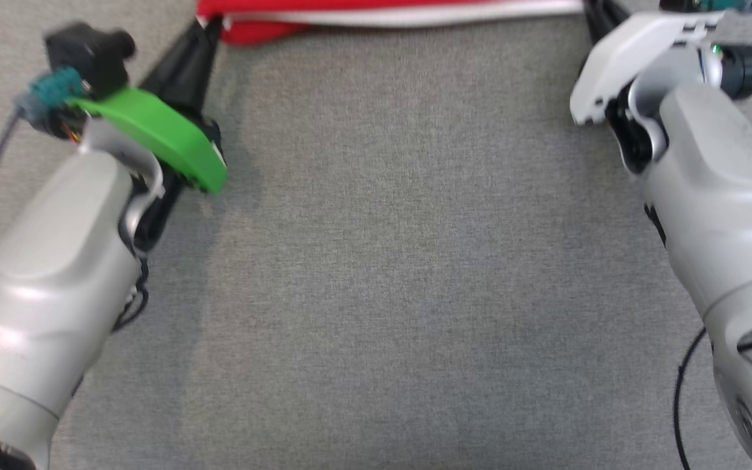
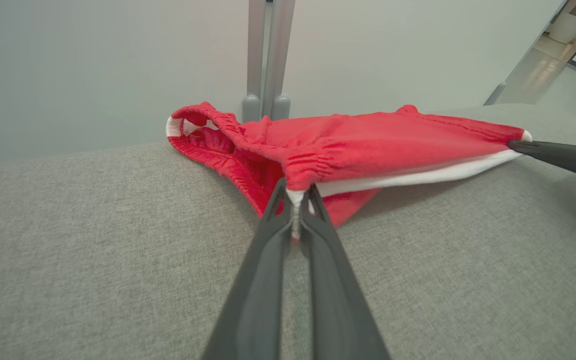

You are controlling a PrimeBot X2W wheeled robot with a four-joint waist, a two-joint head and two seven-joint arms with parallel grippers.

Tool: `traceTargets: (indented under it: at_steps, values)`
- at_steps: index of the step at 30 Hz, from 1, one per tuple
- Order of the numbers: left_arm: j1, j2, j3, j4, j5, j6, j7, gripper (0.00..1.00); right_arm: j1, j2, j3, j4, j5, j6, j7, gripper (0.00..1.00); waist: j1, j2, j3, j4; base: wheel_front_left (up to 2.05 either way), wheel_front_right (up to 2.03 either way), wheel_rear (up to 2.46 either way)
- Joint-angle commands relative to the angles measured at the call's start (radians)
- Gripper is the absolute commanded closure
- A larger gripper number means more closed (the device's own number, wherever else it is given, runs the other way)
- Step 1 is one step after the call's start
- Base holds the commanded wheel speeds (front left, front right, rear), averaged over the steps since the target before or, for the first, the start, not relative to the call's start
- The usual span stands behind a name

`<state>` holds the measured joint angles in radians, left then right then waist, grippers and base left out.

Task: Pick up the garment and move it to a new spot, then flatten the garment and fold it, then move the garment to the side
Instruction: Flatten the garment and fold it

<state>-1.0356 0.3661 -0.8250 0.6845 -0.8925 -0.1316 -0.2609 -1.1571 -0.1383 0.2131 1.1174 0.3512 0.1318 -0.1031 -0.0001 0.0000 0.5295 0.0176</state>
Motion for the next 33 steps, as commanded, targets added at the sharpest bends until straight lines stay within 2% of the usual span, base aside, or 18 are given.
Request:
traceTargets:
  at_steps: [1, 7, 16, 23, 33]
  values:
    - [0.041, 0.019, -0.018, -0.013, -0.002, 0.003, -0.005, 1.00, 0.050, -0.027, 0.038, -0.022, 0.034, -0.003, 0.033, 1.00, 0.0001, 0.0000, -0.146, 0.034, 0.00, 0.00, 0.00]
    - [0.162, 0.052, -0.135, -0.071, 0.046, 0.002, -0.005, 1.00, 0.212, -0.129, 0.206, -0.169, 0.210, -0.003, 0.219, 1.00, 0.0001, 0.0000, -0.251, 0.040, 0.00, 0.00, 0.00]
    - [0.340, 0.107, -0.223, -0.152, 0.037, 0.002, -0.004, 1.00, 0.415, -0.347, 0.375, -0.463, 0.463, -0.003, 0.484, 1.00, 0.0001, 0.0000, -0.374, 0.022, 0.00, 0.00, 0.00]
    - [0.472, 0.162, -0.266, -0.254, 0.000, 0.006, 0.018, 1.00, 0.549, -0.480, 0.410, -0.636, 0.576, -0.003, 0.623, 1.00, 0.0001, 0.0000, -0.456, 0.006, 0.00, 0.00, 0.00]
    - [0.621, 0.275, -0.314, -0.548, -0.030, 0.096, 0.111, 1.00, 0.749, -0.622, 0.327, -0.858, 0.717, -0.003, 0.870, 1.00, 0.0001, 0.0000, -0.487, 0.007, 0.00, 0.00, 0.00]
